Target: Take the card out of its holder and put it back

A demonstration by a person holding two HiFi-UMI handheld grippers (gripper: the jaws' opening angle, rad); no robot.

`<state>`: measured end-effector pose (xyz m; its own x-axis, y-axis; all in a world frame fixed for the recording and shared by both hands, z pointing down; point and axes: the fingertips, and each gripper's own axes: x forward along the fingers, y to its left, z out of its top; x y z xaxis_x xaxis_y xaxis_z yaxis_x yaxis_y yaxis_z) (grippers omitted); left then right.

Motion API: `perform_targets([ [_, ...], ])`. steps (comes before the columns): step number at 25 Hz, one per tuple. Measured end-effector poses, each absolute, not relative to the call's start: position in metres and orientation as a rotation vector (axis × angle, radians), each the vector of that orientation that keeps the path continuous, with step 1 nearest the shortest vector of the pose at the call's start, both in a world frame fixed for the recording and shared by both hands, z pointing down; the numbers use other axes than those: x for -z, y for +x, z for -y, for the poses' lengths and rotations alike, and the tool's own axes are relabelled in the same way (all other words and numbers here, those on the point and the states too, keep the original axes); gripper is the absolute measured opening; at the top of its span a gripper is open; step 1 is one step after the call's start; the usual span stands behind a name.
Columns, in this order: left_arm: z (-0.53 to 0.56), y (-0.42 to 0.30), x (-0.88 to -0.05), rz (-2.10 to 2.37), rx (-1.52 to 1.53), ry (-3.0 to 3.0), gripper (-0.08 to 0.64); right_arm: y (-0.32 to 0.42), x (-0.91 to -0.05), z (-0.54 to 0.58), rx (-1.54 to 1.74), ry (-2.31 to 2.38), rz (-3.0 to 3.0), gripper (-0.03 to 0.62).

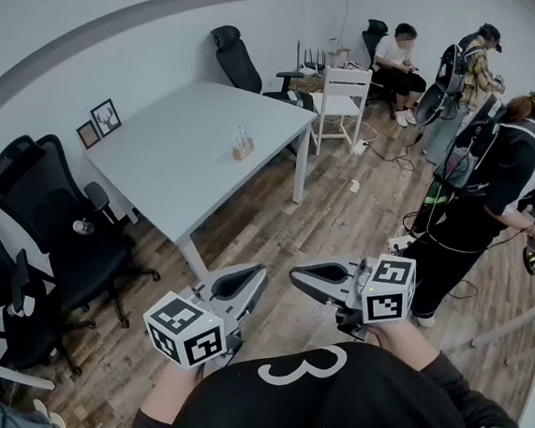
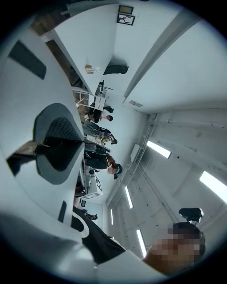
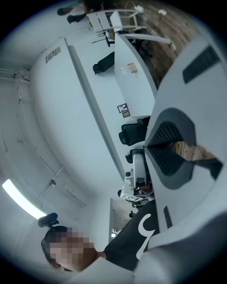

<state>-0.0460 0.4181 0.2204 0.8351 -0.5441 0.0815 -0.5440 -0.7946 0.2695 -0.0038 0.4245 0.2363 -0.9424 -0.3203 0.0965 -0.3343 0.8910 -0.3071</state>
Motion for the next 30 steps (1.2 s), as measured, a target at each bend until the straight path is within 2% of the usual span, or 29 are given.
perform_targets([
  [19,-0.401,-0.077,-0.246,0.777,0.03,2.68,0.014,-0.03,-0.26,-0.418,-0.613,0.597,2.973,0.011],
  [30,-0.368,-0.065,-0.276,0.77,-0.032,2.615,0.015,-0.028,-0.286,-0.386,-0.723,0.526,2.959,0.009],
])
